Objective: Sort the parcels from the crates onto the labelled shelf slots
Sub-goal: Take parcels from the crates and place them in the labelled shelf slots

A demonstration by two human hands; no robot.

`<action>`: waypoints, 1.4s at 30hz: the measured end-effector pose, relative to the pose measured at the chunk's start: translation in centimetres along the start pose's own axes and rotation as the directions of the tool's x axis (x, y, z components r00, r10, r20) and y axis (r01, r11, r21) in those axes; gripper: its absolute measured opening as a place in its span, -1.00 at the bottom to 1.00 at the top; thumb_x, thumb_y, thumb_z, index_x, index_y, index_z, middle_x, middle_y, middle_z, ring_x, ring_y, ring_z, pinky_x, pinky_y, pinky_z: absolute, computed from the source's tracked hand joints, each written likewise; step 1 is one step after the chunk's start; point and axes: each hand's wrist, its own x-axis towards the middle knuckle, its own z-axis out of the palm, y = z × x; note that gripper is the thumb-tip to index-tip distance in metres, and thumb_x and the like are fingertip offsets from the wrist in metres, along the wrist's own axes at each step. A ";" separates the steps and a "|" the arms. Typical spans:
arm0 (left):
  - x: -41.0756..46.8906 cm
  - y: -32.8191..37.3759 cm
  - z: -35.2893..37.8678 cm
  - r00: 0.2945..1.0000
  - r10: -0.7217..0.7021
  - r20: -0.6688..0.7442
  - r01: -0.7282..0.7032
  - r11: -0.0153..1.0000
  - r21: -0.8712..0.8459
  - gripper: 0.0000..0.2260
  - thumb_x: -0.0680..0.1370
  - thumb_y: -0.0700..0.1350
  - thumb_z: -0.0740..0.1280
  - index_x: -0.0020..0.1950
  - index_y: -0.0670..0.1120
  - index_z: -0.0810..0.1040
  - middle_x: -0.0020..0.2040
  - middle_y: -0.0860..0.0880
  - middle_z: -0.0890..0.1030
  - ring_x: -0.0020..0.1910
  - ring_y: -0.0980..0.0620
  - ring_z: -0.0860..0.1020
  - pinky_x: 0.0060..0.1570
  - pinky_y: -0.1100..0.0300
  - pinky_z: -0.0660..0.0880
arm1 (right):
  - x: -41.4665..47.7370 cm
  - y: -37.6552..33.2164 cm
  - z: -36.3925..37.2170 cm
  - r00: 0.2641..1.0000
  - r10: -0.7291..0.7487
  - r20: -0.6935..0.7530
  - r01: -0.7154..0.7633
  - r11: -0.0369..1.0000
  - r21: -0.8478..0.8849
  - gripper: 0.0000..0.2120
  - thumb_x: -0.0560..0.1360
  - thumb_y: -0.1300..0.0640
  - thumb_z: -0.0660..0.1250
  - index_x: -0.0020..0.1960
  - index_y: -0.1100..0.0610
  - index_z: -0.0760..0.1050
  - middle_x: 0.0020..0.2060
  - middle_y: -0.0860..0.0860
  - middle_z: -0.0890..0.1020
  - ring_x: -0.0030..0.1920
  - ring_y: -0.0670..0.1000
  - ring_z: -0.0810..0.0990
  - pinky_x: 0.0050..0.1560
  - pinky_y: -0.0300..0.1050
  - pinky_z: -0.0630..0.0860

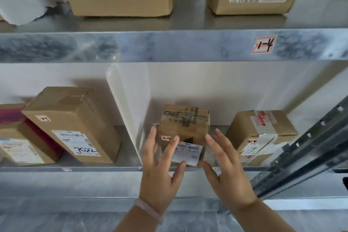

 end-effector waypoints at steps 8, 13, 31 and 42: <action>-3.4 -2.2 0.8 0.987 -0.062 0.145 0.062 0.998 0.003 -0.42 0.52 -0.07 0.40 0.50 0.03 0.28 0.56 -0.13 0.16 0.50 -0.19 0.29 0.35 -0.10 0.43 | -2.8 1.6 2.4 0.995 0.048 -0.089 -0.038 0.994 0.105 -0.36 0.44 0.22 0.42 0.44 0.07 0.23 0.46 0.09 0.30 0.46 0.06 0.30 0.31 -0.14 0.43; -3.9 -3.4 1.5 0.978 -0.079 0.194 0.083 0.997 -0.011 -0.50 0.58 0.03 0.28 0.51 0.03 0.28 0.56 -0.14 0.13 0.52 -0.12 0.28 0.43 0.03 0.34 | -3.4 2.4 3.5 0.995 0.047 0.091 -0.049 0.998 0.028 -0.43 0.45 0.20 0.43 0.40 -0.02 0.34 0.49 -0.02 0.26 0.49 -0.06 0.21 0.34 -0.39 0.22; -2.0 -5.7 3.6 0.974 -0.106 0.201 0.090 0.992 0.091 -0.41 0.58 0.13 0.25 0.56 -0.03 0.22 0.60 -0.09 0.03 0.55 -0.14 0.20 0.37 -0.14 0.40 | -0.1 3.8 5.5 0.990 0.080 0.115 -0.085 0.996 0.037 -0.44 0.52 0.16 0.34 0.47 -0.07 0.27 0.54 -0.05 0.14 0.51 -0.18 0.10 0.34 -0.40 0.16; -2.6 0.2 2.7 0.973 0.092 0.213 -0.111 0.991 0.079 -0.45 0.55 0.09 0.32 0.53 0.06 0.28 0.58 -0.11 0.14 0.54 -0.11 0.20 0.43 -0.05 0.30 | -6.1 4.6 -2.8 0.981 0.188 -0.044 -0.188 0.982 0.001 -0.57 0.53 0.15 0.30 0.38 -0.02 0.39 0.37 -0.07 0.40 0.38 -0.05 0.38 0.27 -0.14 0.42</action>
